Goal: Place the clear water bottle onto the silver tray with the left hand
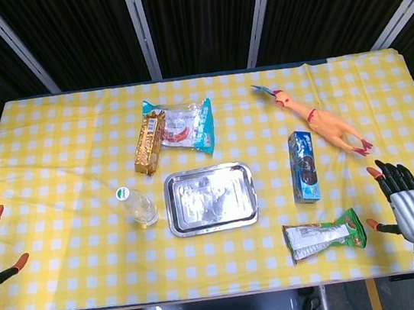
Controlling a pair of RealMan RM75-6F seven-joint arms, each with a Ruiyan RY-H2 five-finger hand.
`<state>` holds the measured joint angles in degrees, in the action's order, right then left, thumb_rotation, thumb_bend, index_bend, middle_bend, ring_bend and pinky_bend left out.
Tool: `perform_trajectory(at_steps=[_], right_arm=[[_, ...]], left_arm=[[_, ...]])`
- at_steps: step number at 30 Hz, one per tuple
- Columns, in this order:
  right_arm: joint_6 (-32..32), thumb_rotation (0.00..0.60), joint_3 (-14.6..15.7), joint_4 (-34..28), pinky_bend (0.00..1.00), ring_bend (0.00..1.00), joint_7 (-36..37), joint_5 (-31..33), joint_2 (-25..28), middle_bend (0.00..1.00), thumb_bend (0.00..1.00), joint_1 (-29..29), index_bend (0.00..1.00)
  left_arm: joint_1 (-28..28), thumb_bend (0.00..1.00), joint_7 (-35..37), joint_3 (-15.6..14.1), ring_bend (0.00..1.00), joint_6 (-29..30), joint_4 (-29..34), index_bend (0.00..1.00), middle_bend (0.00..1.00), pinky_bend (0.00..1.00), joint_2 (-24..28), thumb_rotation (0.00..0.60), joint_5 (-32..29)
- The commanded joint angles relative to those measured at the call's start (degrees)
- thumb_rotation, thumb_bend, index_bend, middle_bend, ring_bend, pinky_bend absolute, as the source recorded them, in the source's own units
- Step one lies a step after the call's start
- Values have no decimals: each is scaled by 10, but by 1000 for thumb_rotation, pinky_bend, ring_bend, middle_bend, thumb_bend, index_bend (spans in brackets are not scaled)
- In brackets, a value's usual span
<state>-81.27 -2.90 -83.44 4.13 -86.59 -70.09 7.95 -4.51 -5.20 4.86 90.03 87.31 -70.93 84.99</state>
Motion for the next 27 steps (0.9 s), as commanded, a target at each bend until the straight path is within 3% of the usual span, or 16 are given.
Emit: perform_trajectory(at_steps=[1,20,22,27], right_arm=[[0,600,0,0,0,12,-1,-1,-1,0,50,0,111],[-12,600,5,-11,0,12,1,-7,10,0,49,-9,111],[-14,600,5,-13,0,12,2,-9,10,0,49,-9,111],[-5,600,6,-12,0,12,9,-6,11,0,50,-6,111]], left_arm=[[0,182,-1,0,0,0,-1,53,3,23,0,600,-1],[-8,181,5,-4,0,-21,-1,54,4,23,-10,600,0],[-9,182,21,-6,0,-26,5,54,4,23,-9,600,2],[-34,156,128,-22,0,-100,66,55,14,23,26,600,4]])
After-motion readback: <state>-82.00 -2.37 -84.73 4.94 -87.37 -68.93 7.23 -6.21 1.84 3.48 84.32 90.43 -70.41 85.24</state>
